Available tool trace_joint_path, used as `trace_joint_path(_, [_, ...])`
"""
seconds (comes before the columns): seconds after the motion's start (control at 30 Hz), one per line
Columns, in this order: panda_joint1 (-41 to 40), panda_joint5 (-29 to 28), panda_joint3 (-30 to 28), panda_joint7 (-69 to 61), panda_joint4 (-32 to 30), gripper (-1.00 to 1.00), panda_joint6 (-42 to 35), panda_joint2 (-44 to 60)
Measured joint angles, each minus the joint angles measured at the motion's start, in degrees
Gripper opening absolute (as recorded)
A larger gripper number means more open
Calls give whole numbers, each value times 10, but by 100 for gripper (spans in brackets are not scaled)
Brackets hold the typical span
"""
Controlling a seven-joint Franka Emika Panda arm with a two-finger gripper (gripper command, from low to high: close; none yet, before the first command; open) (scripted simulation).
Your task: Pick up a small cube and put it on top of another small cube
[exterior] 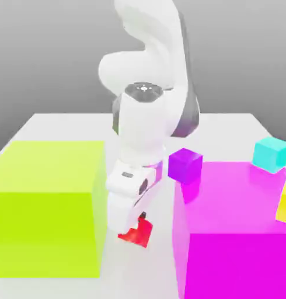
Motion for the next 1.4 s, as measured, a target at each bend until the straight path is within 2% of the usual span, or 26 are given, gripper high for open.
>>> trace_joint_path(0.13, [2,-101,18,27,84,-100,-55,-40])
trace_joint_path(0.23, [19,-105,41,52,116,-100,-108,-67])
trace_joint_path(0.47, [80,-24,100,102,152,-100,-230,-120])
trace_joint_path(0.9, [203,165,191,171,216,-100,-459,-223])
trace_joint_path(0.97, [207,185,190,175,200,-100,-464,-217])
trace_joint_path(1.1, [202,186,193,180,140,-100,-384,-183])
trace_joint_path(1.13, [202,186,194,181,132,100,-371,-178])
trace_joint_path(1.33, [202,185,195,182,127,100,-364,-176])
trace_joint_path(1.4, [201,184,194,181,144,100,-389,-186])
